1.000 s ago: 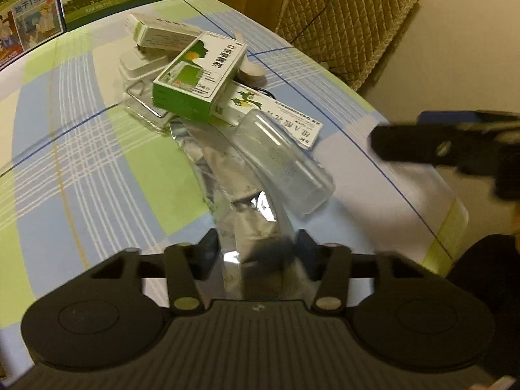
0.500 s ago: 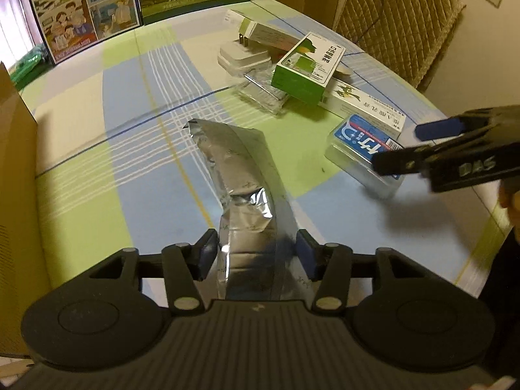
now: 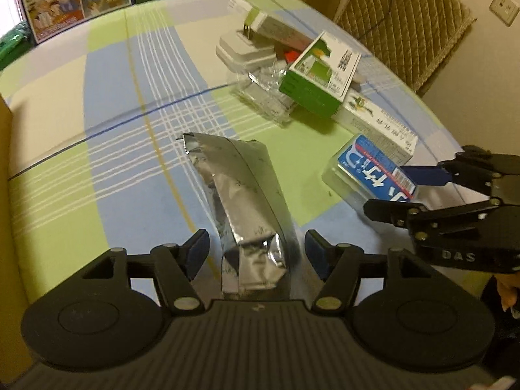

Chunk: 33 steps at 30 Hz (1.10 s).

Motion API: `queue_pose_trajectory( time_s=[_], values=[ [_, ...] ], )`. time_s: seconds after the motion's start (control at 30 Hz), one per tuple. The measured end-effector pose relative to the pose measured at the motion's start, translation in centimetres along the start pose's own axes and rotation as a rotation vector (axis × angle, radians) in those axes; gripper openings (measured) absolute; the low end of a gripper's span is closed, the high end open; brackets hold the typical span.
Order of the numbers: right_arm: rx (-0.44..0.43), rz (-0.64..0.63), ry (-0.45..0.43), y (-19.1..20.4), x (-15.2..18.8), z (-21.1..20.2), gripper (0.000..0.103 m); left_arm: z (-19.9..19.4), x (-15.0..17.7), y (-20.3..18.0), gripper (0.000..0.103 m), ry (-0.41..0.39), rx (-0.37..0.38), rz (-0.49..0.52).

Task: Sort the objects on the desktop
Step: 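Carry the foil pouch and blue floss case toward the cardboard box with both tools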

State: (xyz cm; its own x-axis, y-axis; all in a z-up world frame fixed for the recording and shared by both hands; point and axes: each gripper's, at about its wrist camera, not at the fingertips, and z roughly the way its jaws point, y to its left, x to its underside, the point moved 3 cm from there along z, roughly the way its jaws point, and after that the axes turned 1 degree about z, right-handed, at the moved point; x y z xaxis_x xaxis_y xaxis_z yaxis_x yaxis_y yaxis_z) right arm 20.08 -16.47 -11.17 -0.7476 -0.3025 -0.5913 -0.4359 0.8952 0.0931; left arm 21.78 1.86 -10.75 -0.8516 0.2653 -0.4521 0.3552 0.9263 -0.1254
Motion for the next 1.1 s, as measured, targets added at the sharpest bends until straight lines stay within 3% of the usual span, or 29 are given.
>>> queue_pose_trajectory(
  time_s=[0.2,0.43,1.0,1.1],
  values=[
    [0.001,-0.005,-0.012,0.1,-0.1,0.3,0.056,1.1,0.1,-0.2,0.056,0.019,-0.01,0.023],
    [0.014,-0.012,-0.001,-0.1,-0.2,1.0,0.065,0.4,0.3,-0.7,0.04,-0.001,-0.033,0.071],
    [0.005,-0.042,0.007,0.5,-0.3,1.8,0.063,0.9,0.6,-0.5,0.047,0.007,-0.046,0.084],
    [0.002,-0.054,0.005,0.7,-0.2,1.8,0.054,0.9,0.6,-0.6,0.045,0.002,-0.052,0.092]
  ],
)
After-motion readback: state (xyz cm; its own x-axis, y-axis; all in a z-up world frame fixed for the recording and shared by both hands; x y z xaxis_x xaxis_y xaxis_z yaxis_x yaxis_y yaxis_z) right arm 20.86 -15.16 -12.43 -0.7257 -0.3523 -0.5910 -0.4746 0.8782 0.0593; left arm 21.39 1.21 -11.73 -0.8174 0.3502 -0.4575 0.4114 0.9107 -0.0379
